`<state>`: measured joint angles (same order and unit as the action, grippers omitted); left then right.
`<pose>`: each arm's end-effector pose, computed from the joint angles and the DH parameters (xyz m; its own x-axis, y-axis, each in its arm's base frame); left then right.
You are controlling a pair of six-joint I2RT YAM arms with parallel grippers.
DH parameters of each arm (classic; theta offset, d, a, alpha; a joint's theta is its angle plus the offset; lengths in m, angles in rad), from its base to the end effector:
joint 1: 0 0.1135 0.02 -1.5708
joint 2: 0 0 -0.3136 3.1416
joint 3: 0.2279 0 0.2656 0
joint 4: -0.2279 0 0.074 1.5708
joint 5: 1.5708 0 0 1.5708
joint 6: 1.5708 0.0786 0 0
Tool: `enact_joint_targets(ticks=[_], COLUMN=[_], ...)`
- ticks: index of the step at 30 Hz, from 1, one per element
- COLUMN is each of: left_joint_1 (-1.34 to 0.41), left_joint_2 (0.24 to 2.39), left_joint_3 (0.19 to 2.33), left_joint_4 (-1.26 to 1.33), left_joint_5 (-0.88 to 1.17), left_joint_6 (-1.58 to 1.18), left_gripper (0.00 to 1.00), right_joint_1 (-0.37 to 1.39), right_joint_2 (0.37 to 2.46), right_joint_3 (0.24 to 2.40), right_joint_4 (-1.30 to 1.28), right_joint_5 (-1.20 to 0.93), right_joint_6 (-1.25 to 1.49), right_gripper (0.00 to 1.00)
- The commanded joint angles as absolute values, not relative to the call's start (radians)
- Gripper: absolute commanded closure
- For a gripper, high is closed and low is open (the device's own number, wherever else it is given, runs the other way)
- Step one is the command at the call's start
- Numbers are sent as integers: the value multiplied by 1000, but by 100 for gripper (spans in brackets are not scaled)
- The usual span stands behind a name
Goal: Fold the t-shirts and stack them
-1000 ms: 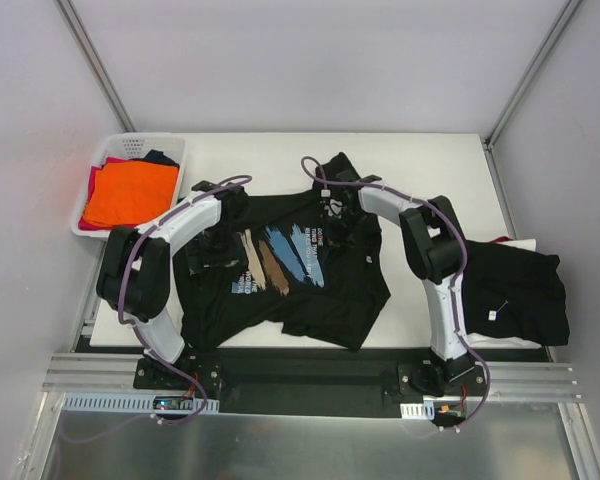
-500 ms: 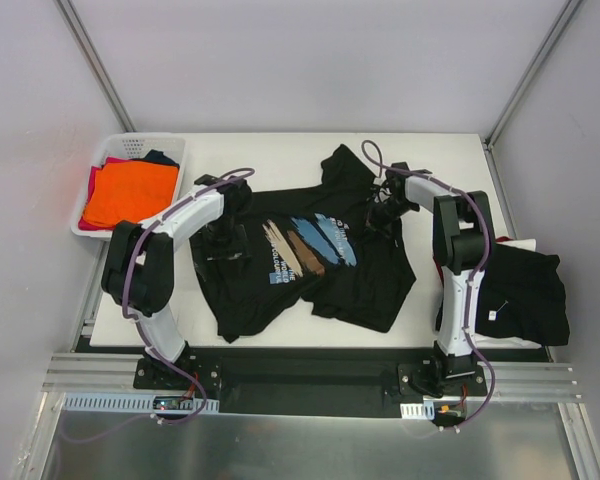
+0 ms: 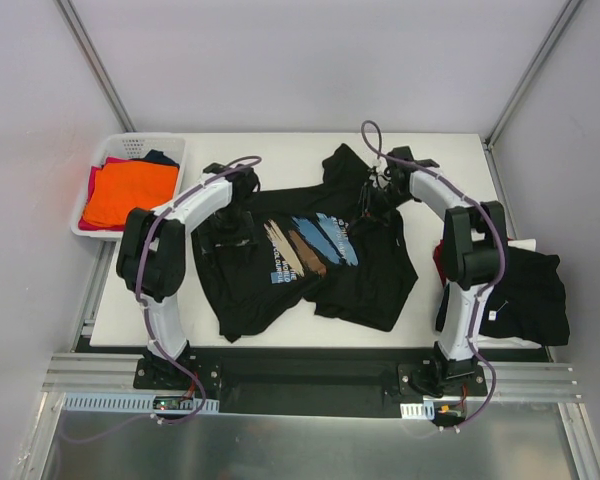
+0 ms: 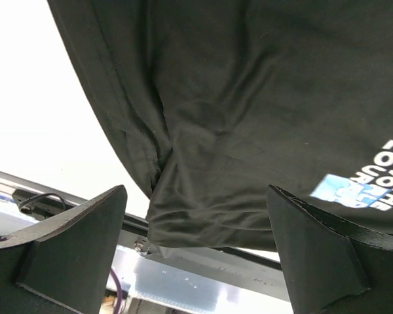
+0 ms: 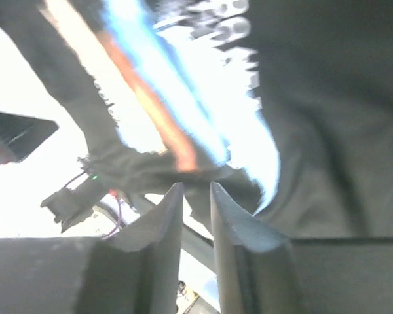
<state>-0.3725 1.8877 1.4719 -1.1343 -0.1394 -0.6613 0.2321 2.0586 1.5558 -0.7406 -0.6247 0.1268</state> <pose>0.3596 -0.1288 0.2101 -0.9546 -0.2799 -0.1016 -0.2896 0.9522 0.0969 0.4438 0.1521 0.1880 -0.9608 -0.1217 -0.2490 -0.2501 0.7677 0.5900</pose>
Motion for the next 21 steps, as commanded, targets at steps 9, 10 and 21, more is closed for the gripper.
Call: enact_joint_targets(ticks=[9, 10, 21], left_joint_1=[-376, -376, -376], left_joint_2=[1778, 1778, 1723], left_joint_3=[1166, 1152, 1160], left_joint_4=[-1059, -1054, -979], left_joint_5=[-87, -86, -81], left_joint_6=[-715, -715, -712], left_gripper=[9, 8, 17], right_joint_1=[307, 316, 334], right_joint_2=[1687, 1675, 1652], right_joint_3=[1317, 1295, 1259], right_joint_4=[-805, -807, -825], right_joint_5=[-657, -654, -609], right_joint_6=[110, 109, 101], right_gripper=[68, 68, 68])
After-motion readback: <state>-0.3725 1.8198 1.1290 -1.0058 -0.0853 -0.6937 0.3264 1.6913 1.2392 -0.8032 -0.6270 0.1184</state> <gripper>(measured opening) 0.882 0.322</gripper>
